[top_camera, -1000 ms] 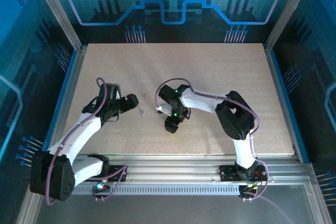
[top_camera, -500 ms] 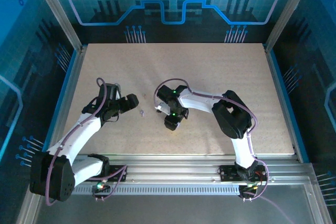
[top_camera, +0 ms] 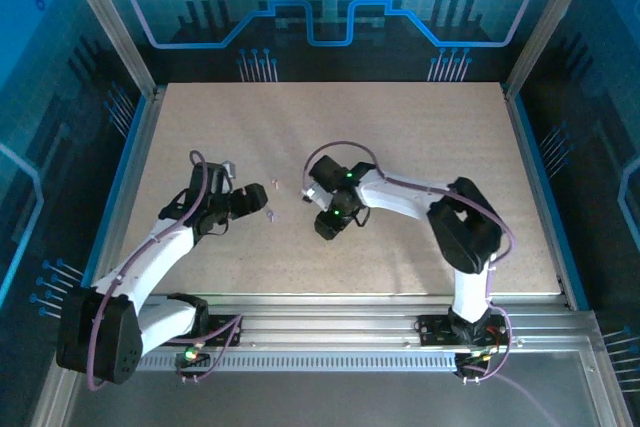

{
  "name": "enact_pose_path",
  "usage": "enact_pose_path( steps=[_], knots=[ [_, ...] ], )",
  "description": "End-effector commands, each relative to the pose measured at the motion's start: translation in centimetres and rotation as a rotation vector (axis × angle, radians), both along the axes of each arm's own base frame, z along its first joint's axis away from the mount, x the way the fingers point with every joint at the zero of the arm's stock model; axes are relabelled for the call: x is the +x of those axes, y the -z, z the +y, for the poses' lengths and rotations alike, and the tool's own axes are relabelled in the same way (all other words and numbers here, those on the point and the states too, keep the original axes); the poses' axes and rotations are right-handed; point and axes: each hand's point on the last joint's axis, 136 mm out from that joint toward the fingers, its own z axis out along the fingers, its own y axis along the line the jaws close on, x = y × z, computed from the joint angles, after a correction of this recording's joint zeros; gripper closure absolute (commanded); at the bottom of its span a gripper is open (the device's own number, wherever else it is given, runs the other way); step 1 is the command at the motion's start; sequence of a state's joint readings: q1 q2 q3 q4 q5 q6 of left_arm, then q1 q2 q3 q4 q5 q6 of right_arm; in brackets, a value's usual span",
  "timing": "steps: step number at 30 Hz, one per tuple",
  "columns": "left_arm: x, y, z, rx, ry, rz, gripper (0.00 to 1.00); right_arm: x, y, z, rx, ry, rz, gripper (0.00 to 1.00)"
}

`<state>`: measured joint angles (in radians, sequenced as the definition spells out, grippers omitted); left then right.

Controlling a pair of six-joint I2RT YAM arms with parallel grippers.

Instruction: Insert the wireless bluetooth earbuds into the charging case

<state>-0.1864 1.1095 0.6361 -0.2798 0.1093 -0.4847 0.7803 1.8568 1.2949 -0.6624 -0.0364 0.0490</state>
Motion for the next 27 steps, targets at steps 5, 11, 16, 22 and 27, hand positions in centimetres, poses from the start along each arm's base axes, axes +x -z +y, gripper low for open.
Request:
enact_pose_path(
  steps=[5,11,16,22,27],
  knots=[
    [1.5,-3.8,-4.9,-0.035,0.228,-0.234,0.22,2.5,-6.1,0.7,0.428,0.286,-0.036,0.55],
    [1.4,-5.5,-9.4,-0.032,0.392,-0.451,0.26,3.5,-8.8,-0.2,0.583,0.389,-0.064,0.56],
    [0.3,-6.3,-12.6,0.009,0.516,-0.619,0.28,3.8,-10.5,-1.5,0.732,0.478,-0.053,0.56],
    [-1.0,-7.1,-14.3,0.002,0.582,-0.772,0.31,4.1,-11.8,-3.2,0.812,0.565,-0.087,0.55],
    [-2.6,-7.7,-16.1,0.023,0.682,-0.871,0.36,4.7,-12.9,-4.1,0.903,0.641,-0.094,0.55]
  ],
)
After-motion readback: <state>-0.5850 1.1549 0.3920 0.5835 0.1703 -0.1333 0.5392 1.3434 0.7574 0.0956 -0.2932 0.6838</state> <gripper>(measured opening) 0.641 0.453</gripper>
